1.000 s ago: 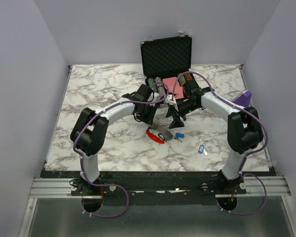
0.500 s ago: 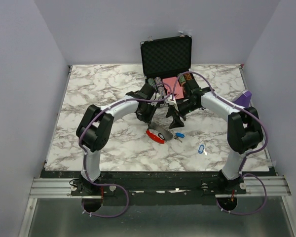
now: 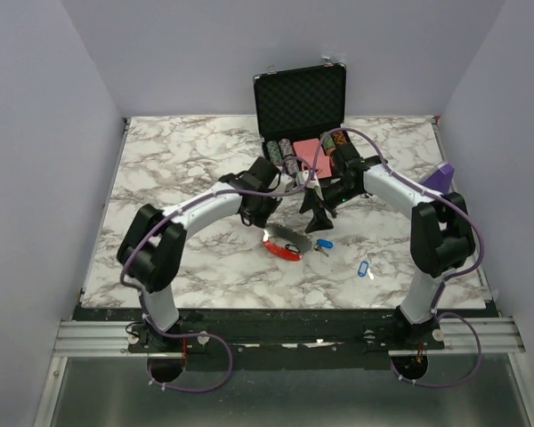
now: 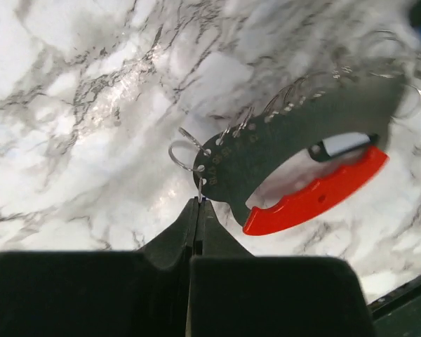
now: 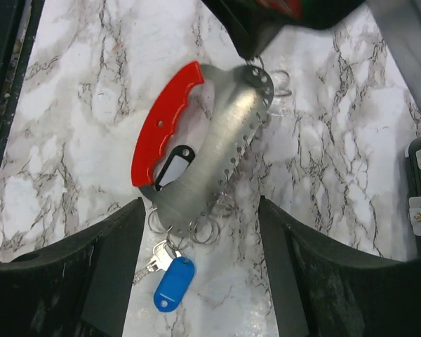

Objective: Put the keys on the keyring

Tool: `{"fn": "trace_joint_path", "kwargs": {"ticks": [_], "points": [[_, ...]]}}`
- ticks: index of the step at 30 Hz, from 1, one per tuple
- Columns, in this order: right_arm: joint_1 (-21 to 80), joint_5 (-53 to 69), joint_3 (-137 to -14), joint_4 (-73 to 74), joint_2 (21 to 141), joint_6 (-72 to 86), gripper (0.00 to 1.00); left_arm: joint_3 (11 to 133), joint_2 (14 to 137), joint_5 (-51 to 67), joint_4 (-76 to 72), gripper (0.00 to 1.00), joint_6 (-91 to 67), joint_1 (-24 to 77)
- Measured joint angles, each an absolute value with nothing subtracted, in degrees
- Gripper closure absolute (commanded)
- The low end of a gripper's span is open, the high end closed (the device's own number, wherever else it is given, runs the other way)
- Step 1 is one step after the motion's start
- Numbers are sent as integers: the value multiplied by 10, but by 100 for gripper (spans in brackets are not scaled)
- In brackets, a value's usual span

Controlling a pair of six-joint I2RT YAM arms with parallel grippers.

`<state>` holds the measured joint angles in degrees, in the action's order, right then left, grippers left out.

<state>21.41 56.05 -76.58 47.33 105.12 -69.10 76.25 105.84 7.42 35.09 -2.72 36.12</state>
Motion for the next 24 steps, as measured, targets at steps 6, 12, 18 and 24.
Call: {"fn": "trace_joint_path", "kwargs": {"ticks": [6,12,18,24], "points": [[213,601,-790,510,1050,-693,22,662,843,57,322,100,74,407],[213,675,-815,559,1033,-695,20,614,687,77,291,100,201,421],[213,745,-846,588,987,-678,19,572,578,158,284,100,343,420],[229,771,-813,516,911,-581,19,563,529,246,291,100,441,421]]}}
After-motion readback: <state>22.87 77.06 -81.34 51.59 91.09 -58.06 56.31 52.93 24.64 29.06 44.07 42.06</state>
